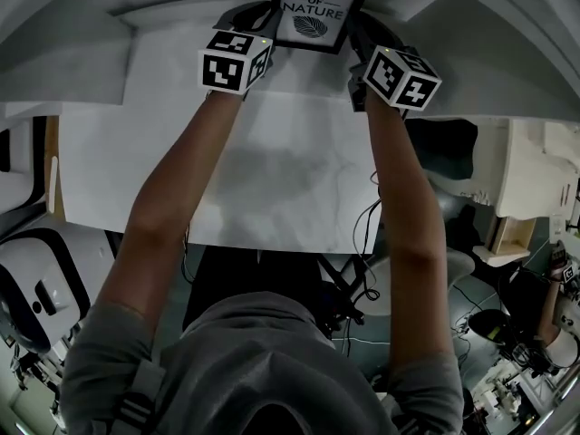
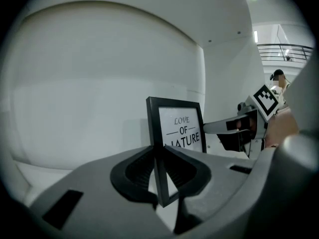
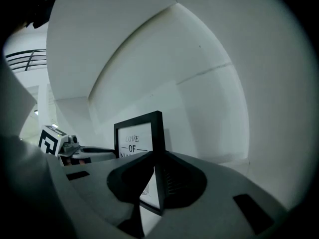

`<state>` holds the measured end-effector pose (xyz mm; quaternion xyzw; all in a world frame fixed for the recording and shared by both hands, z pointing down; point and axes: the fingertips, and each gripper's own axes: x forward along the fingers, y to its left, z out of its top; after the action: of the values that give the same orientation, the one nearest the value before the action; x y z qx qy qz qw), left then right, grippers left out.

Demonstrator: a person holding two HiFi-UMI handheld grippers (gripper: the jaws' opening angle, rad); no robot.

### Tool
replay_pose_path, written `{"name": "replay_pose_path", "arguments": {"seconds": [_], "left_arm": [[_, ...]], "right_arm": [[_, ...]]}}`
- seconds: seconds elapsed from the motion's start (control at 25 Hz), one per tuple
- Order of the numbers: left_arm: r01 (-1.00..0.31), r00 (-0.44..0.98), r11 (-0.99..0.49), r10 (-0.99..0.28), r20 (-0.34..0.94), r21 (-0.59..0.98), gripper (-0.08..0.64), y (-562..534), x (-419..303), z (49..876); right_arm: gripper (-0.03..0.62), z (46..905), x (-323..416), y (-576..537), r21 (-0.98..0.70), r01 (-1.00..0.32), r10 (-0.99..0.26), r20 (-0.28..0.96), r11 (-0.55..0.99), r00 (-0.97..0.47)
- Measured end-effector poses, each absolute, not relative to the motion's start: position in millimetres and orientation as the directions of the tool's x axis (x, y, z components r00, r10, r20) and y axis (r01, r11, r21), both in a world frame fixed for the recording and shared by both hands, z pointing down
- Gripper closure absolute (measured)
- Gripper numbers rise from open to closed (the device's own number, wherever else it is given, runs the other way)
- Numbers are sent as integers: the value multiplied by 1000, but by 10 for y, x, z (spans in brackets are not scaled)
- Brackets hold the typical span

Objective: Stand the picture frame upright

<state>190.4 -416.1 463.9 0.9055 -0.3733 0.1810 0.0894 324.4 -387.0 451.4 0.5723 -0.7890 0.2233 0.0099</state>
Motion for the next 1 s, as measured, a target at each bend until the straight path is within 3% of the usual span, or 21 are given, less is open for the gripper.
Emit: {"name": "replay_pose_path", "arguments": {"seconds": [0.48,1.0], "left_arm": [[-722,638,-691,-647,416,32,494,-4560,1974,4841],[-713,646,-701,-652,397,7,494,-4745,2049,4824]], "right_arm": [[522,4719,3305,-4232,-346,-905,-902,260,246,-344],[522,4607,3359,-4454,-231,-934,-909,255,273,-329]]}}
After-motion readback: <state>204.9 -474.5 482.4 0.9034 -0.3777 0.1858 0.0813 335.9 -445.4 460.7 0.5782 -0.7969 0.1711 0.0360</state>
